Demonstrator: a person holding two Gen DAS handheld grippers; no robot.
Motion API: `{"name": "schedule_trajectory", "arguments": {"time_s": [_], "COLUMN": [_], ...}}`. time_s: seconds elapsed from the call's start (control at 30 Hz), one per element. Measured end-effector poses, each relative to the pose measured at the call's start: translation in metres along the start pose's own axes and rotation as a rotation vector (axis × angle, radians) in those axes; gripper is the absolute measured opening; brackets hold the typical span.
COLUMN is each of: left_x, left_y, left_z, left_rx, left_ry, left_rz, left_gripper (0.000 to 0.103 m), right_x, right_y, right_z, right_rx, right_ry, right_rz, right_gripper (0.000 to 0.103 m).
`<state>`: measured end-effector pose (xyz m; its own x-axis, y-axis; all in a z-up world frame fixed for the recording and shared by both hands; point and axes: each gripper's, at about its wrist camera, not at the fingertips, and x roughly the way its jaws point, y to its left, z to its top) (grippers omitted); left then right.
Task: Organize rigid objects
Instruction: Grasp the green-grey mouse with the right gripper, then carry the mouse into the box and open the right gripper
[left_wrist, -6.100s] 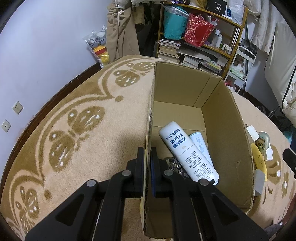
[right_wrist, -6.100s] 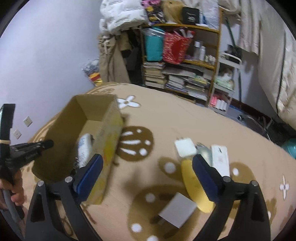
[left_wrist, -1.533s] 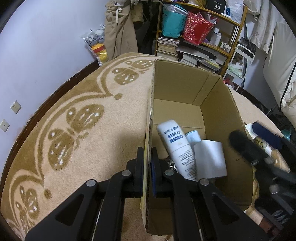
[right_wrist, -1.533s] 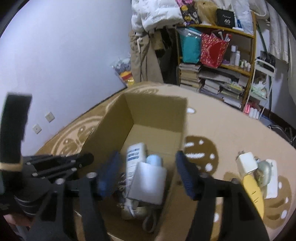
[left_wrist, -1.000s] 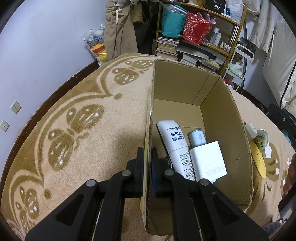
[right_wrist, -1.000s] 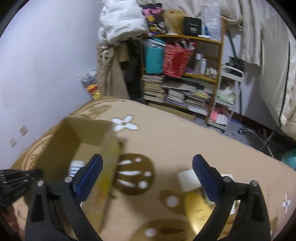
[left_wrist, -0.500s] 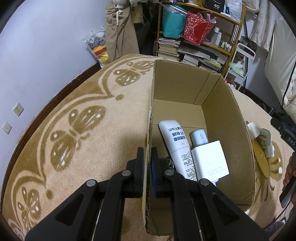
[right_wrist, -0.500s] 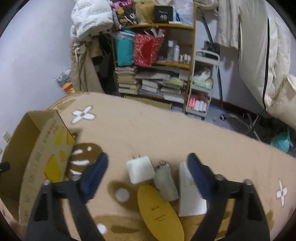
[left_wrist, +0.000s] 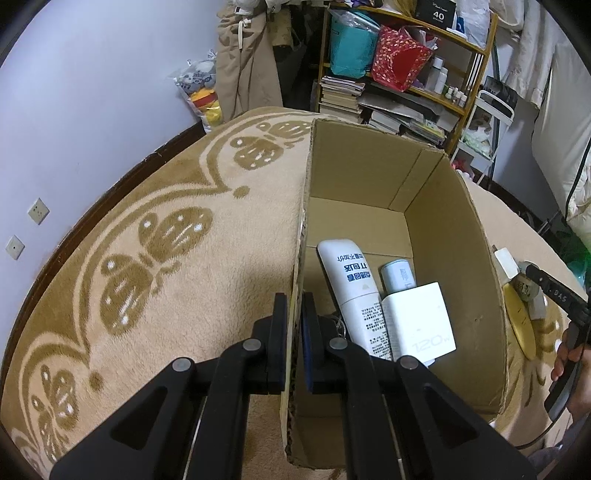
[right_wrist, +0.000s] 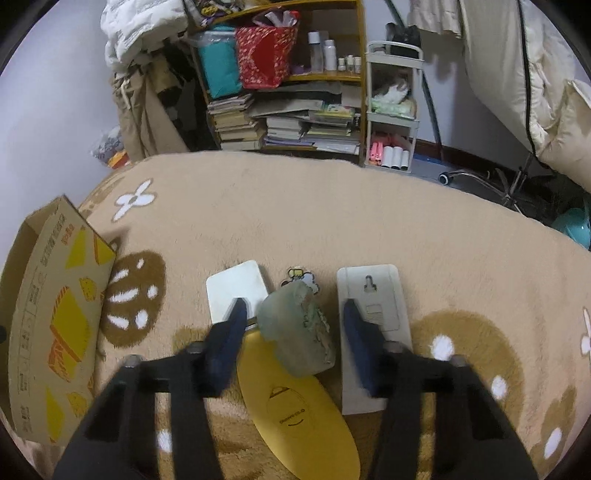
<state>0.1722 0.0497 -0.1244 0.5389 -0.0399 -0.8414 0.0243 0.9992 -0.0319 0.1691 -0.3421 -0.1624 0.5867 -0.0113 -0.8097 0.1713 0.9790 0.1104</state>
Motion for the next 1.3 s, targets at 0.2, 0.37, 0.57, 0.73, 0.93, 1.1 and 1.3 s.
{"name": "schedule_trajectory", "arguments": {"time_s": [0.2,0.37,0.57,0.73,0.93,1.1,1.3], "left_x": [0.001,0.002,0.002,0.001,0.001,0.001,0.0], "left_y": [0.0,0.0,-0.001,-0.001,-0.002,-0.002,-0.004], "left_z": [0.0,-0.001,-0.001,-0.001,-0.002,-0.002,-0.003], "left_rx": [0.015,0.016,0.027,0.027,0.026,0.025,0.021], "left_ry": [0.003,0.004,-0.001,0.0,0.0,0.0,0.0], "left_rz": [0.003,0.003,0.012,0.011,0.01,0.01,0.012], "left_gripper": [0.006,0.006,0.007,0.007,0.007,0.007,0.007], "right_x": [0.008,0.011,0.0,-0.018,-0.051,-0.081,-0.111], "right_y": [0.009,0.013,0.014,0.01,0.018,0.042,0.084], "right_z": [0.003,0.003,0.005,0.012,0.024,0.032,0.037], "right_rx": [-0.054,-0.081,-0.079,-0.046,-0.015,-0.026,-0.055], "right_ry": [-0.014,-0.024,-0.061,-0.102,-0.2,-0.28,-0.356], "right_rz": [-0.029,-0.061,-0.094,-0.066,-0.007,0.093,0.239], "right_gripper": [0.037,0.036,0.03,0.029,0.029,0.029,0.03]}}
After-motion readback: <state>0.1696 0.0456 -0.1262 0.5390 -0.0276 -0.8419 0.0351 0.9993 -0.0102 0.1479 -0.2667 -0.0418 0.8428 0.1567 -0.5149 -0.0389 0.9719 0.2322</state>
